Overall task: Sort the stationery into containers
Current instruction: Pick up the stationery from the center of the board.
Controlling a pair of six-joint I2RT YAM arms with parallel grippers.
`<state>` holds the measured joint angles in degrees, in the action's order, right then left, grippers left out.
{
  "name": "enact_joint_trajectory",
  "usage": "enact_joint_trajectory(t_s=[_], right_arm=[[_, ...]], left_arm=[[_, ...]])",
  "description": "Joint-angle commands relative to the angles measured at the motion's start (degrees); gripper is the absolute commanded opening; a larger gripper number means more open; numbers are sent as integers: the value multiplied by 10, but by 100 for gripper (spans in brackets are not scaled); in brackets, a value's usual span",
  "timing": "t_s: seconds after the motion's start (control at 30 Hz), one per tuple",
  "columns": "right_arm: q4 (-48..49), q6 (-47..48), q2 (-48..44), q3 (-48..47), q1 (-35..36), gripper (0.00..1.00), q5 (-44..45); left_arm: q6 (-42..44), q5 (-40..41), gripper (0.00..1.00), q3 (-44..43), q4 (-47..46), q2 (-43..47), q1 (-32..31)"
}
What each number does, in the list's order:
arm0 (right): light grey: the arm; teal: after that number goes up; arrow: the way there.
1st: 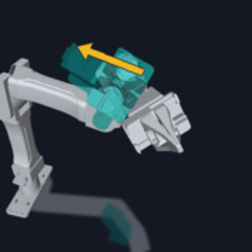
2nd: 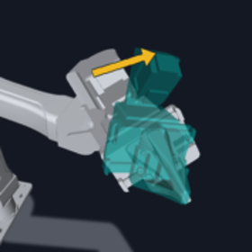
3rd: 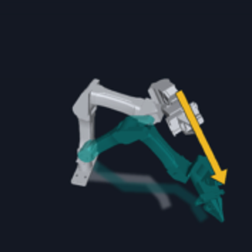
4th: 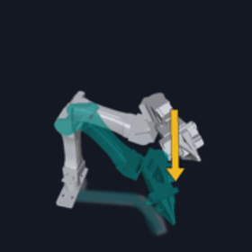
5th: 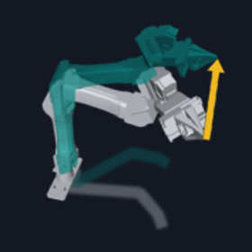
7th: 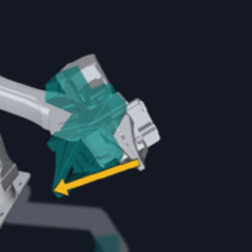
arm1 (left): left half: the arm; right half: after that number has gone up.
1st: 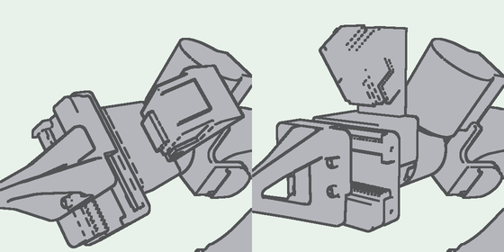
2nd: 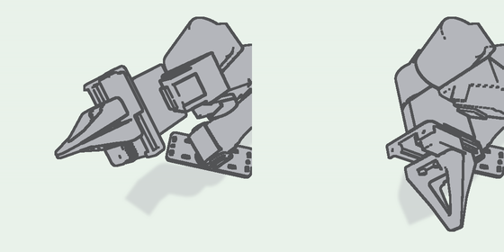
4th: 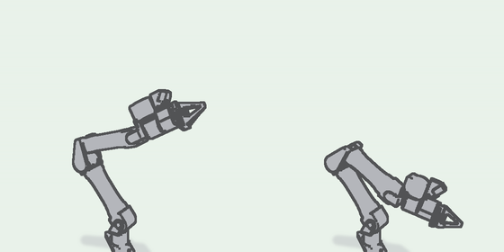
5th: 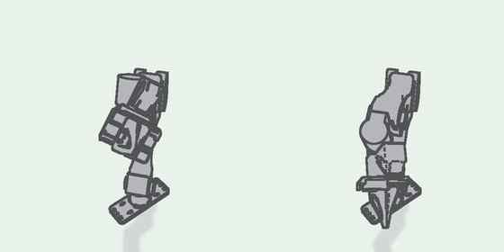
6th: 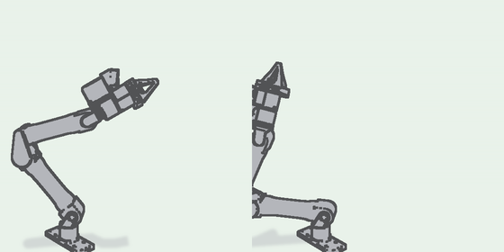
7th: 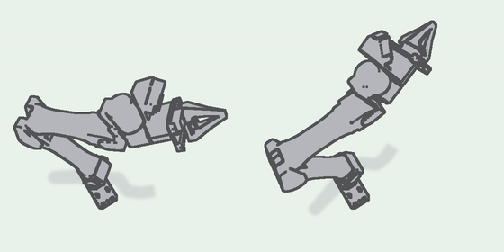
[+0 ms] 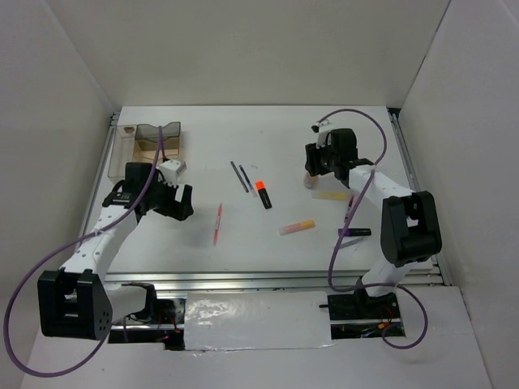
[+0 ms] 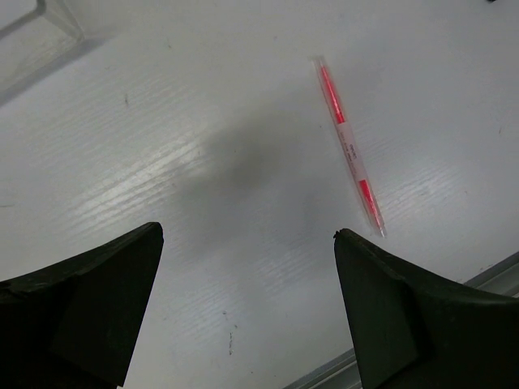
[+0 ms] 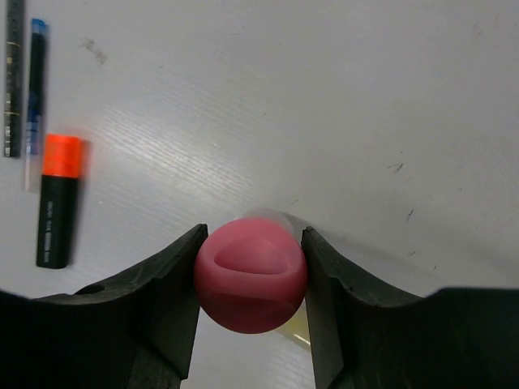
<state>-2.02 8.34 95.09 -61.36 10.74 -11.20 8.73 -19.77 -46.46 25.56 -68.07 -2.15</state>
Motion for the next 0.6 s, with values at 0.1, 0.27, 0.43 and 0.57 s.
enact_joint_trajectory(t_s=[0.1,0.27,0.43,0.57], right_arm=[[-60,-64,-111,-51,15,4,-73],[-93,-142,-139,-79,38,1,-167],[-69,-219,-138,-68,60,0,-267],[-50,-261,-135,-69,71,0,-313]], left_arm=[[-6,-48,99,-27,-28,52,1],[-20,-100,99,-87,-19,50,-25],[-40,-142,99,-109,-49,45,-87],[-80,-220,98,-100,-110,37,-122]])
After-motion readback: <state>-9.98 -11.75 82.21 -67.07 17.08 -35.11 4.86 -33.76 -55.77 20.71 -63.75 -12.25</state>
